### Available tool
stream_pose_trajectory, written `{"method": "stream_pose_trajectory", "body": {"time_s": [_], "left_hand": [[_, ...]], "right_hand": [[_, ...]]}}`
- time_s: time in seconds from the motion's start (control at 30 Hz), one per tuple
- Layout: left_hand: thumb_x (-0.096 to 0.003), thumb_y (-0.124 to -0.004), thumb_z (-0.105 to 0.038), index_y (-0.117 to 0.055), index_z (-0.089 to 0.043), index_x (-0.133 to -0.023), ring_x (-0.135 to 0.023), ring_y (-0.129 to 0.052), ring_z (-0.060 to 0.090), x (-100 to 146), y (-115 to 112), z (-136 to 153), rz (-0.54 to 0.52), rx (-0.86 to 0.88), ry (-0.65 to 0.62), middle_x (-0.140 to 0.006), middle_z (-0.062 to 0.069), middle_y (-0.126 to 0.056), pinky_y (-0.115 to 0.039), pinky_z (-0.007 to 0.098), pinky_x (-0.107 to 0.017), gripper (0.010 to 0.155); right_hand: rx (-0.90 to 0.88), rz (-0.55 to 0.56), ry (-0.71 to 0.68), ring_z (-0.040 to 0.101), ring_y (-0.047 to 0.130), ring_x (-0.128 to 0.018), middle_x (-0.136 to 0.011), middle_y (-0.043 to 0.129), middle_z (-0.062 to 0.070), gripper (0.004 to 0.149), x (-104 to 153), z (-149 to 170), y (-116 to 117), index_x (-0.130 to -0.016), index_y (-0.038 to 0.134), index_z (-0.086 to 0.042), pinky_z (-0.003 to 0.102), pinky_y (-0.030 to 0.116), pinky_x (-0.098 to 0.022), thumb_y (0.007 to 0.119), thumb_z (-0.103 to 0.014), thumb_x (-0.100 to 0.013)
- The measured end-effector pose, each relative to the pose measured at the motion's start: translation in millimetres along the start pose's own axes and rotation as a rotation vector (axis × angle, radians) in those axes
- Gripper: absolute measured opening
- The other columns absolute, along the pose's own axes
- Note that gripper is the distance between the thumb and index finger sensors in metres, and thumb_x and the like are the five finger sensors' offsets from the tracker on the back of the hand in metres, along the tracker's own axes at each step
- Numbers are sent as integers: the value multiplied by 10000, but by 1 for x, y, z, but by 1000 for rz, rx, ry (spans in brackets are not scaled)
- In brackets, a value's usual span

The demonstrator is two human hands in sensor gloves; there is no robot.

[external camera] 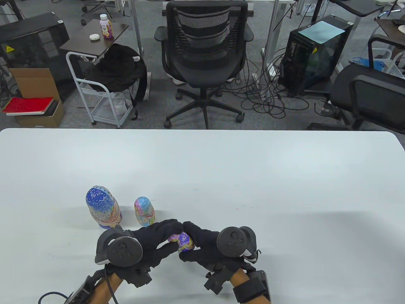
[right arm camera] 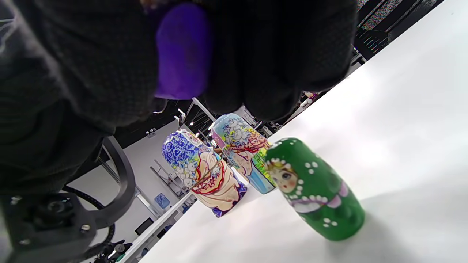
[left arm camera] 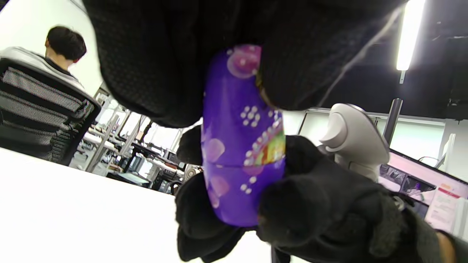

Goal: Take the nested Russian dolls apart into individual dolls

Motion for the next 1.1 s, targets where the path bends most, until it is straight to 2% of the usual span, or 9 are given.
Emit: {"method": "stream_pose_trajectory", "body": {"time_s": [0.13,0.2,0.37,0.57,0.73,0.9,1.1], "left_hand": [[-508,-869,-387,-722,-147,-1012,-718,-1017,341,-5,13,3,-17,6,20,-962,195,-872,-917,386,-535,577],[-512,-870,-380,-720,-149,-1017,-728,-1009,351,-9,21,8,-26,-17,47,-971,196,-866,-911,394,-541,575],[-521,-870,-365,-712,-161,-1028,-754,-989,359,-31,33,25,57,-185,117,-995,194,-845,-895,407,-558,569],[-510,-880,-406,-722,-170,-1017,-732,-1003,340,-62,2,45,213,-368,188,-966,182,-869,-903,395,-543,581],[-509,-879,-412,-727,-163,-1013,-718,-1010,338,-80,-35,61,303,-409,242,-952,186,-879,-908,393,-533,582],[-509,-877,-409,-728,-162,-1010,-718,-1011,339,-87,-65,70,370,-455,264,-949,186,-881,-907,393,-533,578],[-511,-874,-408,-727,-164,-1009,-720,-1010,339,-87,-81,79,416,-474,290,-950,184,-880,-907,393,-534,573]], "right_hand": [[-6,-20,12,397,926,-755,-871,914,199,896,-1,-1,-5,-1077,533,-54,493,799,-565,933,-460,-385],[6,25,14,425,889,-788,-915,870,229,931,1,1,-14,-1093,501,-69,510,776,-584,926,-492,-380],[-14,118,36,427,881,-794,-925,856,230,928,6,9,-32,-1100,485,-79,510,771,-587,910,-506,-394],[-22,179,49,435,883,-787,-916,864,232,893,10,12,-47,-1095,508,-83,519,771,-579,894,-508,-412],[-30,204,58,434,884,-786,-916,865,232,867,14,14,-54,-1090,529,-89,519,773,-577,888,-507,-420],[-32,210,76,439,884,-785,-915,867,235,837,14,17,-56,-1078,564,-91,523,772,-575,882,-508,-426],[-41,214,93,443,881,-785,-917,864,236,810,14,21,-57,-1065,595,-90,524,769,-576,878,-509,-432]]}}
Point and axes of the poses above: the tracker on the back of each hand, its own z axis roughly to the little-finger side, its own x axis roughly from the fingertips to the wrist, y = z × x, the point moved 4 cm from there along -x, roughly from the wrist to the fingertips
